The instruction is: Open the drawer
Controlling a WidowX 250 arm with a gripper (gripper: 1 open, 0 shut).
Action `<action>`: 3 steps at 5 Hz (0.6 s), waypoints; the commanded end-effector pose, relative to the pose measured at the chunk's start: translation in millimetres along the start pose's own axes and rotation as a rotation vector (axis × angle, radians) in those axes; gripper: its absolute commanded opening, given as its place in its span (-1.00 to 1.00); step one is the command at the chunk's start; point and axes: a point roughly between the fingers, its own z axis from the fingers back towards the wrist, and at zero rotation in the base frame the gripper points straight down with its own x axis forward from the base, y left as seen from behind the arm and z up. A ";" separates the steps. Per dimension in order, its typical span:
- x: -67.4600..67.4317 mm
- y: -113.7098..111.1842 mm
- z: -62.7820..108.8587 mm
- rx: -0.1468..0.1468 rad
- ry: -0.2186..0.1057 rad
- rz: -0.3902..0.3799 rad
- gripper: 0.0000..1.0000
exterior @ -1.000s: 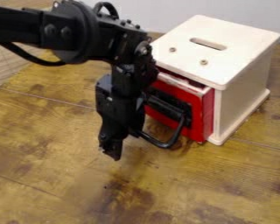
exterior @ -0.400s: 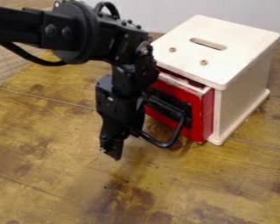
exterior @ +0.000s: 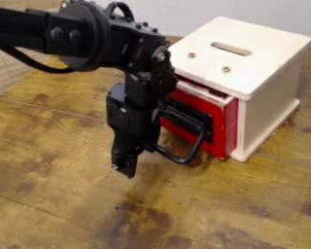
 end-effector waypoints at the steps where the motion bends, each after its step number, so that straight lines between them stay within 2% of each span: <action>1: 18.2 -4.0 9.5 -0.022 -0.036 0.055 -1.00; 3: 21.2 -4.2 8.9 -0.013 -0.048 0.075 -1.00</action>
